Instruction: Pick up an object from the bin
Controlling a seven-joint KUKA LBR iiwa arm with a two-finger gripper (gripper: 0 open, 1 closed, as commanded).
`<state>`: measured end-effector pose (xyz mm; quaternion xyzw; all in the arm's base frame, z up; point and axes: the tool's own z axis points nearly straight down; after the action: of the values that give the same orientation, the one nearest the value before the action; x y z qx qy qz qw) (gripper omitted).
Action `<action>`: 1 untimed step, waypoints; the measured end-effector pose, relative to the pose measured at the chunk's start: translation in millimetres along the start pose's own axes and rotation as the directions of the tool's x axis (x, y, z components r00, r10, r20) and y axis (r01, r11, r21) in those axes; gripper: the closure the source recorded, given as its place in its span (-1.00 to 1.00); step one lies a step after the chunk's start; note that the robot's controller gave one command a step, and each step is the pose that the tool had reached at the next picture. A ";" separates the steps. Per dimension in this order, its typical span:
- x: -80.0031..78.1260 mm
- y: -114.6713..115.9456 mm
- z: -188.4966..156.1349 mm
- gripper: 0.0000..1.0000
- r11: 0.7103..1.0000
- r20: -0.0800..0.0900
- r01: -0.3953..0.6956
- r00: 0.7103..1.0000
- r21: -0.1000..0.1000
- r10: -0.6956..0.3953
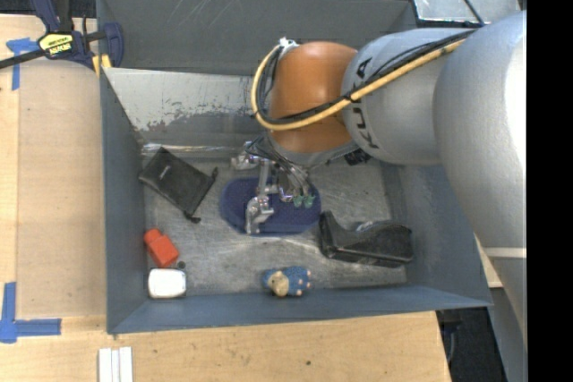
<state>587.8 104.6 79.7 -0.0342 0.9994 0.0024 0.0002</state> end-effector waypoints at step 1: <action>-1.0 1.2 -2.7 -1.00 1.000 0.002 0.000 1.000 0.001 0.000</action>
Offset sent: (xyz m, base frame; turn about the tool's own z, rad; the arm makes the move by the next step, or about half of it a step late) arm 0.0000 0.0000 0.0000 0.0000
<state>588.8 105.9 82.3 -0.0342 0.9994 0.0017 0.0013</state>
